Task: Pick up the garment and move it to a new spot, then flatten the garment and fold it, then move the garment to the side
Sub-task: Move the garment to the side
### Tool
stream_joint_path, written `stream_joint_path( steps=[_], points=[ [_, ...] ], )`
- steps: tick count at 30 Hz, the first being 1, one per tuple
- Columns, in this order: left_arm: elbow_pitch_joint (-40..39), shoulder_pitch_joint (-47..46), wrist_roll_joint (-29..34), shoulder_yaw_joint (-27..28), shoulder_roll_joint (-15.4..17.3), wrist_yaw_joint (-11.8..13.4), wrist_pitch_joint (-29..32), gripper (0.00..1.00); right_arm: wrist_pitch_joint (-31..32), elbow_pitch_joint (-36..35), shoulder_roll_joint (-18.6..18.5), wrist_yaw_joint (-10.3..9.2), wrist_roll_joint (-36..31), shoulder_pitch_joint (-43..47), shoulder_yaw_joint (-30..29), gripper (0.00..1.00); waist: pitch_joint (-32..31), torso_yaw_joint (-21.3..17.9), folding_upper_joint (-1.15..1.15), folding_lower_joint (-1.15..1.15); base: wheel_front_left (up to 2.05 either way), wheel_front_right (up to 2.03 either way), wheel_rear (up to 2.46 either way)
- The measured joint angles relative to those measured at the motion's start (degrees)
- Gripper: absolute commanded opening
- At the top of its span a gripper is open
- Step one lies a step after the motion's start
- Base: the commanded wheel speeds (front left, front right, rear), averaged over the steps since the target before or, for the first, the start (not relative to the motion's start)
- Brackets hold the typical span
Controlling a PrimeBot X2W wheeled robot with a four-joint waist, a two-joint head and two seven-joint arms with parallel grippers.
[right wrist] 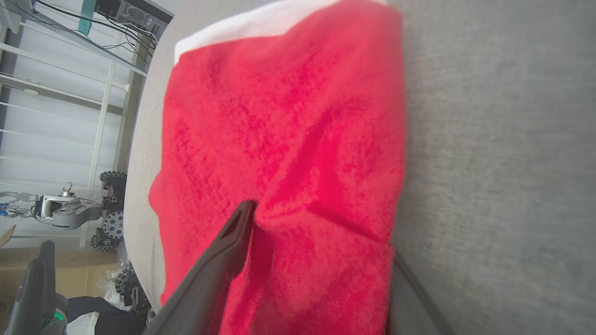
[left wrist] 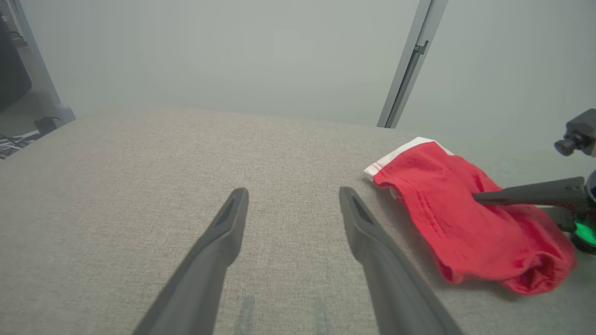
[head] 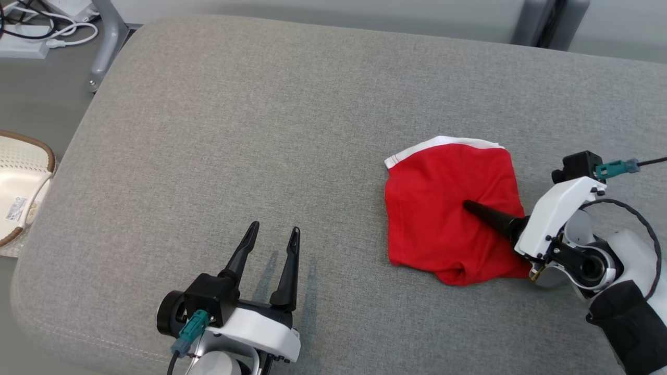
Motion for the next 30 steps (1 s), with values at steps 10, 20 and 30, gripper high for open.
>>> stream_joint_path(
  steps=[10, 20, 30],
  points=[
    [-0.1, -0.1, 0.0, 0.4, 0.0, 0.4, 0.0, 1.0, -6.5, 0.9, -1.5, 0.0, -3.7, -1.9, 6.8, 0.0, -0.5, -0.8, 0.0, 0.0, 0.0, 0.0, 0.0],
    [-1.0, -0.3, 2.1, -0.9, 0.0, -1.3, 0.0, 1.0, -15.5, -6.2, -14.2, -0.01, -13.2, -4.7, 20.7, 0.0, -2.4, -8.5, 0.0, 0.0, 0.0, 0.0, 0.0],
    [-1.2, -7.4, 4.0, -4.8, -0.1, -1.7, 0.0, 1.0, -20.0, -14.2, -26.8, 0.0, -15.0, -10.2, 24.1, 0.0, 1.8, -18.3, 0.0, 0.0, 0.0, 0.0, 0.0]
  ],
)
